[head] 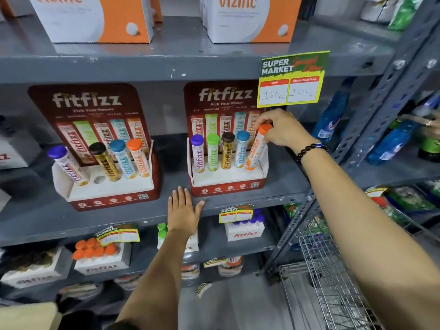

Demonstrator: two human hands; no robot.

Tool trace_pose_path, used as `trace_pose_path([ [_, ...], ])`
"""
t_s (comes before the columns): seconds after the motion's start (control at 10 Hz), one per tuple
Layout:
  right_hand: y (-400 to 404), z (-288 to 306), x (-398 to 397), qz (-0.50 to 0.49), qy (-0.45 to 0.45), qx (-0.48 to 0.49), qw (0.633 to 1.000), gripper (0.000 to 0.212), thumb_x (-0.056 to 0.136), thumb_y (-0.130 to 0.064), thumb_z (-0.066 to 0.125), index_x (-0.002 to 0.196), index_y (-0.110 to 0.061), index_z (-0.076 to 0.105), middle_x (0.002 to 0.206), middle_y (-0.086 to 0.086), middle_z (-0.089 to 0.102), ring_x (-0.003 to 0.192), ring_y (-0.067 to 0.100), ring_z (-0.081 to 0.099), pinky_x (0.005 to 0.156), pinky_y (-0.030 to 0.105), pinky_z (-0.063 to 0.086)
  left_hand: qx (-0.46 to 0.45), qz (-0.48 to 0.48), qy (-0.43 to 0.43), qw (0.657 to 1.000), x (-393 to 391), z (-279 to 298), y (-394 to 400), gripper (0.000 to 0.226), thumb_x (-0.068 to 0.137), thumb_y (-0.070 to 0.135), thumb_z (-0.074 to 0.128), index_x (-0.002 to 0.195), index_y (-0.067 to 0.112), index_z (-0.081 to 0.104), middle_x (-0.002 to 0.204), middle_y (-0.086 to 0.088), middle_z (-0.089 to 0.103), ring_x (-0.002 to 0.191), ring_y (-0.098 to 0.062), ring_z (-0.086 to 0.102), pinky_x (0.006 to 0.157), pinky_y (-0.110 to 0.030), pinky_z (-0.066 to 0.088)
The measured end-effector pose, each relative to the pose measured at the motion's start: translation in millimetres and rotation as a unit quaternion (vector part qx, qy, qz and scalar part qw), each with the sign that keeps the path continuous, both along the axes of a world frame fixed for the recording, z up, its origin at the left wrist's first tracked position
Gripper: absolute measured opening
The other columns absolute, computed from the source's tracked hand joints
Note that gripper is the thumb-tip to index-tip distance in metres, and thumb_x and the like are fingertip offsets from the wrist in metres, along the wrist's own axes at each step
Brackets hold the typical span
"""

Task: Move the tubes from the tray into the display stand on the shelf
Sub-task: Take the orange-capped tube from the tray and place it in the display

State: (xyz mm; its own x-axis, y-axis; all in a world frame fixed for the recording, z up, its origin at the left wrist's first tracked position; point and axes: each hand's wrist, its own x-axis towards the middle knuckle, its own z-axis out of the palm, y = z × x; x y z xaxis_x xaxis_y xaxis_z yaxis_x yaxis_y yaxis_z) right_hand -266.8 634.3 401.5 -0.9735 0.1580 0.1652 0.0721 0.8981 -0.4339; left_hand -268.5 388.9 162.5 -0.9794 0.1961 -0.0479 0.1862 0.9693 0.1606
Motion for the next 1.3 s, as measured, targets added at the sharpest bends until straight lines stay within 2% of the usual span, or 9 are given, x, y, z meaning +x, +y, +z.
trace_pose_path([
  [0.1,-1,3,-4,-0.012,-0.014,0.019,1.0,0.03,0.075,0.006,0.062,0.091,-0.017,0.072,0.118,0.007,0.062,0.107,0.025,0.055,0.082,0.025,0.044,0.0,-0.003,-0.003,1.0,0,1,0,0.07,0.095,0.053,0.01,0.146,0.005,-0.001,0.157,-0.016,-0.001,0.143,-0.03,-0.006,0.115,-0.039,-0.005],
  [0.2,-2,5,-7,-0.023,-0.029,0.013,0.999,0.017,0.071,0.001,0.071,0.082,-0.012,0.074,0.107,0.007,0.069,0.092,0.015,0.057,0.075,0.023,0.044,0.0,-0.006,-0.001,1.0,1,2,-1,0.07,0.096,0.053,0.01,0.146,0.005,-0.001,0.157,-0.016,-0.002,0.143,-0.03,-0.005,0.116,-0.039,-0.004],
  [0.3,0,2,-11,-0.029,-0.006,0.006,1.0,0.017,0.073,0.003,0.07,0.084,-0.009,0.074,0.109,0.011,0.068,0.098,0.021,0.059,0.084,0.03,0.051,0.004,-0.006,-0.001,1.0,1,3,-1,0.07,0.095,0.053,0.01,0.146,0.006,-0.001,0.157,-0.015,-0.002,0.143,-0.03,-0.006,0.115,-0.039,-0.005],
  [0.4,2,-4,-16,-0.029,0.016,0.01,0.999,0.032,0.075,0.006,0.068,0.103,-0.009,0.069,0.123,0.013,0.06,0.113,0.029,0.054,0.096,0.035,0.047,0.006,-0.005,0.0,1.0,1,3,0,0.07,0.095,0.053,0.01,0.146,0.006,-0.001,0.157,-0.015,-0.002,0.143,-0.03,-0.006,0.115,-0.039,-0.005],
  [0.5,4,-14,-23,-0.042,0.01,0.008,0.999,0.039,0.078,0.004,0.067,0.114,-0.011,0.063,0.129,0.014,0.055,0.118,0.03,0.051,0.098,0.034,0.044,0.0,-0.005,0.004,1.0,1,3,0,0.069,0.096,0.052,0.011,0.146,0.006,0.0,0.157,-0.016,-0.001,0.143,-0.03,-0.005,0.115,-0.039,-0.004],
  [1.0,7,-36,-37,-0.023,0.011,0.02,0.999,0.037,0.08,0.005,0.064,0.114,-0.009,0.062,0.131,0.014,0.054,0.119,0.032,0.051,0.1,0.038,0.044,0.003,0.003,-0.001,1.0,1,1,0,0.07,0.094,0.055,0.01,0.146,0.008,-0.001,0.157,-0.014,-0.003,0.143,-0.029,-0.007,0.114,-0.038,-0.006],
  [1.2,6,-52,-37,-0.016,-0.007,-0.011,1.0,0.035,0.081,0.007,0.061,0.11,-0.012,0.062,0.127,0.012,0.053,0.117,0.032,0.051,0.1,0.042,0.047,0.005,0.002,-0.006,1.0,1,2,0,0.07,0.095,0.055,0.011,0.146,0.009,-0.002,0.157,-0.013,-0.003,0.143,-0.029,-0.007,0.114,-0.037,-0.007],
  [1.3,6,-57,-37,-0.011,-0.006,-0.021,1.0,0.044,0.081,0.01,0.058,0.118,-0.012,0.058,0.129,0.013,0.053,0.117,0.032,0.051,0.099,0.041,0.047,0.005,0.003,-0.007,1.0,0,1,0,0.071,0.094,0.055,0.01,0.146,0.009,-0.002,0.157,-0.013,-0.003,0.143,-0.029,-0.007,0.113,-0.037,-0.008],
])
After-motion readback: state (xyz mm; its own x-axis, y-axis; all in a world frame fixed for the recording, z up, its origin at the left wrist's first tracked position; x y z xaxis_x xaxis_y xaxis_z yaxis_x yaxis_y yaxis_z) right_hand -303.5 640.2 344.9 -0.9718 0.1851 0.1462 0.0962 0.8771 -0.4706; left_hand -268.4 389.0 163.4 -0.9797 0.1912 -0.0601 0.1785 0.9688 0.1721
